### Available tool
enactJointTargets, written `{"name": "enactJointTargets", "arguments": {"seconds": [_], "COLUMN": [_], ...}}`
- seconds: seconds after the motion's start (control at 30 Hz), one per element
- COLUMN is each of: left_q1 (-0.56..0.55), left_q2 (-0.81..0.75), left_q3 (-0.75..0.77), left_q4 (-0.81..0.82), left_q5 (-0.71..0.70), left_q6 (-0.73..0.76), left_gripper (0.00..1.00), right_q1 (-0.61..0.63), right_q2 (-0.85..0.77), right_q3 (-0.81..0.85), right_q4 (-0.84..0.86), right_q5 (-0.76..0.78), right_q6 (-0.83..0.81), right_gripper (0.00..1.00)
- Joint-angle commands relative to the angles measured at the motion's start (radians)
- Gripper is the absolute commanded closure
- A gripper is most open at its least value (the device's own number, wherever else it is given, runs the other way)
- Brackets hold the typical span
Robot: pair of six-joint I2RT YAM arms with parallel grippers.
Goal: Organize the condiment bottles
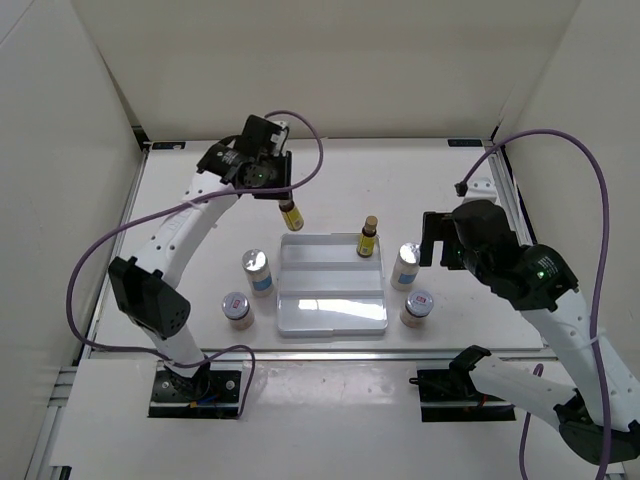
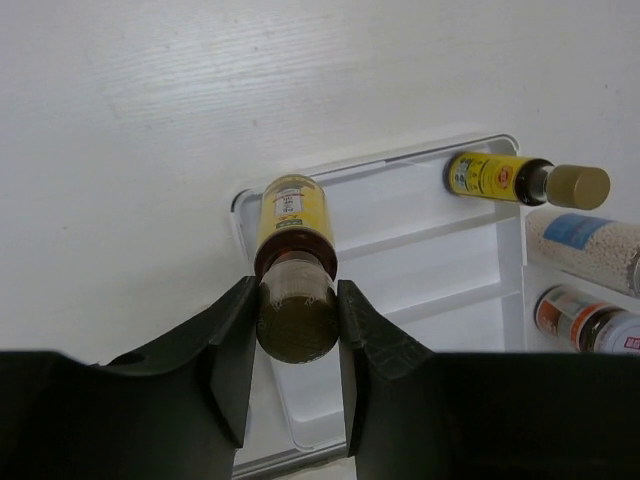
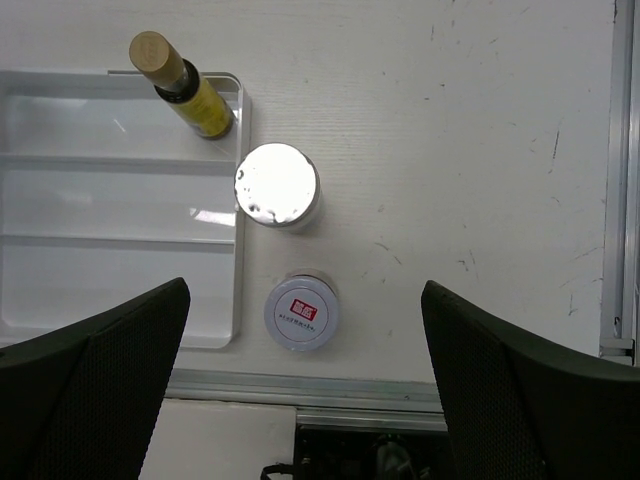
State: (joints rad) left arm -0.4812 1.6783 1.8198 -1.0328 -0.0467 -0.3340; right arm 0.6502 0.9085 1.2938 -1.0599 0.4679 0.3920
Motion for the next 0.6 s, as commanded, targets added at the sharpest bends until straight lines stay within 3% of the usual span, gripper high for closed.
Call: {"name": "enactJointTargets", "arguments": {"seconds": [0.0, 0.13, 0.47, 0.57], "left_q1": [-0.045, -0.114, -0.137, -0.137], "left_q2": [0.050, 0.115, 0.184, 0.205], "left_q3": [0.022, 0.013, -0.017, -0.036], "left_q4": [-0.019, -0.019, -0.010, -0.010], "left_q5": [-0.011, -0.054, -0.113, -0.134], "left_q6": [-0.034, -0.052, -0.083, -0.094], "left_gripper": [0.89, 0.89, 0.89, 0.68], "right_q1": [0.002, 0.002, 0.002, 0.002], "right_q2": [-0.020, -0.029, -0.039, -0.020], "right_q3": [-0.008, -0.008, -0.027, -0.047], "right_q4": [-0.022, -0.040, -0.049, -0.049], "right_q5": [0.023, 0.032, 0.041, 0.012], "right_q6": [0.011, 0.021, 0.021, 0.030], "right_gripper": [0.00, 0.00, 0.00, 0.00]}}
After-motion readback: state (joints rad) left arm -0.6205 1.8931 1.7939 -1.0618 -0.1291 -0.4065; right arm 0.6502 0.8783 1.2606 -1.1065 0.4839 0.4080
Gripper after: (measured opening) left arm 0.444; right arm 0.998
